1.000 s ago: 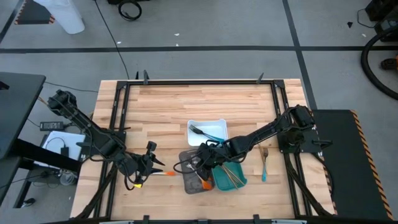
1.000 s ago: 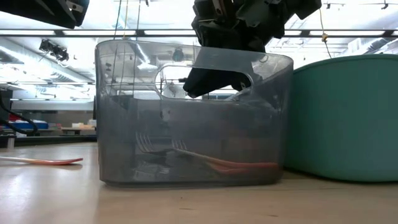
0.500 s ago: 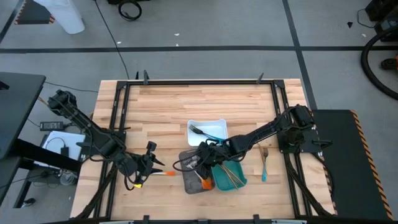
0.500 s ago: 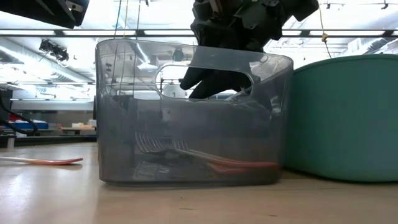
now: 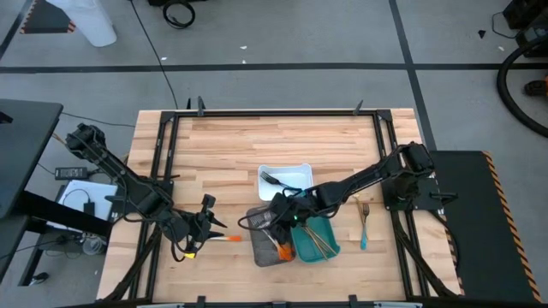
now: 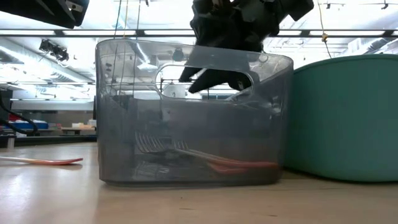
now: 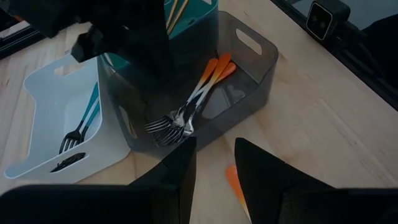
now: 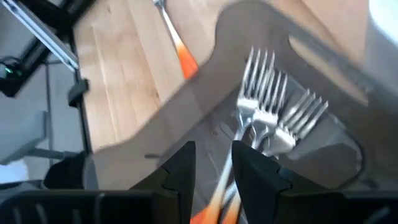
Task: Sort silverware by color (type)
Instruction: Put the blue fork into the white bin
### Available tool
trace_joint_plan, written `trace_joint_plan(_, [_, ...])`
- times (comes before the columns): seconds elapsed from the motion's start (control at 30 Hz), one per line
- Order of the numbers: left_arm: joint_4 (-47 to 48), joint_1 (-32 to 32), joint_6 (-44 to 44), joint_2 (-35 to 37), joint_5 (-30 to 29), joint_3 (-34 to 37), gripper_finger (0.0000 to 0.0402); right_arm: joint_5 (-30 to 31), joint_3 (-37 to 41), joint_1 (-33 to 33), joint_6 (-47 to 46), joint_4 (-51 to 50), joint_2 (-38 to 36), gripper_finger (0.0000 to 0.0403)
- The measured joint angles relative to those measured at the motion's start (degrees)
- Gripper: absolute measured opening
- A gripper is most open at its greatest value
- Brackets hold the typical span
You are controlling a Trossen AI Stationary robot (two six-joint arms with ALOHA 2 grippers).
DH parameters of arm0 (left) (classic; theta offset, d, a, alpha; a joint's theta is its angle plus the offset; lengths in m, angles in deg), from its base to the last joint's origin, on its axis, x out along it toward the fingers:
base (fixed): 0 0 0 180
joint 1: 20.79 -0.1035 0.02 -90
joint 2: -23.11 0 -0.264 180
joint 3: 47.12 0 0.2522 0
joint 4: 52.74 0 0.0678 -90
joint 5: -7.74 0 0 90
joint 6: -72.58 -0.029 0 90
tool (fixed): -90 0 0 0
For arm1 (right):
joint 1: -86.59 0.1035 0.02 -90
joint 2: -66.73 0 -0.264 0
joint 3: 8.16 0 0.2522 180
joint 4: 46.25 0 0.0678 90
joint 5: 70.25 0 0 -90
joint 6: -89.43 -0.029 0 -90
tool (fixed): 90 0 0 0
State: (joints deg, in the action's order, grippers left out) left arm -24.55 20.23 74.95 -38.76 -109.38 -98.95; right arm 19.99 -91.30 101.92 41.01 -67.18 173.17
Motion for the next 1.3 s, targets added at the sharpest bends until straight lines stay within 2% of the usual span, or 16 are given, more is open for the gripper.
trace_joint_plan(0.47, [0.92, 0.0, 1.24, 0.0, -0.01, -0.01, 0.0118, 0.26, -0.01, -0.88, 2.02, -2.29, -6.98, 0.0114])
trace_joint_plan(0.8, [0.9, -0.02, 1.44, 0.0, -0.01, -0.01, 0.0118, 5.43, -0.01, -0.86, 2.4, -13.43, -16.18, 0.0114])
trace_joint_plan(1.1, [0.87, -0.02, 1.46, 0.0, -0.02, -0.01, 0.0118, 10.22, -0.01, -0.85, 0.63, -28.24, -24.5, 0.0115])
trace_joint_plan(1.3, [0.87, -0.02, 1.47, 0.0, -0.02, -0.01, 0.0118, 11.29, 0.01, -0.84, -1.01, -33.91, -28.18, 0.0115])
